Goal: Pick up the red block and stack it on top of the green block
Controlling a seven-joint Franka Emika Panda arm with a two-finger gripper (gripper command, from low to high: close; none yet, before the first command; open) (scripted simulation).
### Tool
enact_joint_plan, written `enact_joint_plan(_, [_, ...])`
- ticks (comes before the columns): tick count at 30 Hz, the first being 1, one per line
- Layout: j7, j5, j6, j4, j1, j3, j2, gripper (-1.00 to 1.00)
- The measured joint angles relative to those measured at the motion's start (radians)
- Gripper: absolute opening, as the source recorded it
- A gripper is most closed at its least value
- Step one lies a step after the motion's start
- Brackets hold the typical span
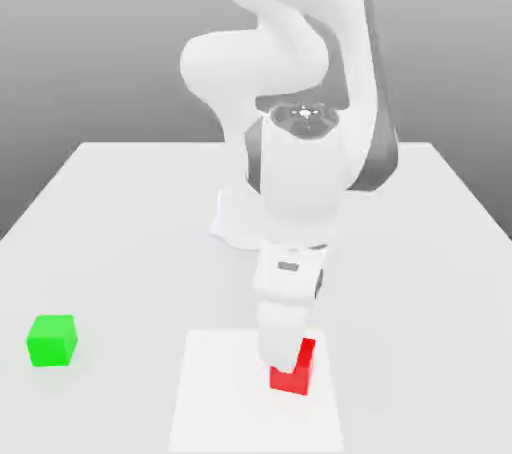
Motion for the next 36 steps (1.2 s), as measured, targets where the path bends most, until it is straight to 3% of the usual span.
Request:
enact_joint_plan(1, [-0.011,0.014,0.027,0.005,-0.014,0.018,0.031,-1.0])
enact_joint_plan(8, [-0.013,0.017,0.029,0.005,-0.016,0.02,0.037,-1.0])
enact_joint_plan(14, [0.064,-0.089,-0.132,-0.024,0.013,-0.037,-0.155,-1.0])
enact_joint_plan(31, [-0.542,-0.101,-0.3,0.103,-0.537,-0.29,-0.194,-1.0])
enact_joint_plan(36, [-0.658,-0.01,-0.229,0.122,-0.572,-0.268,-0.1,-1.0])
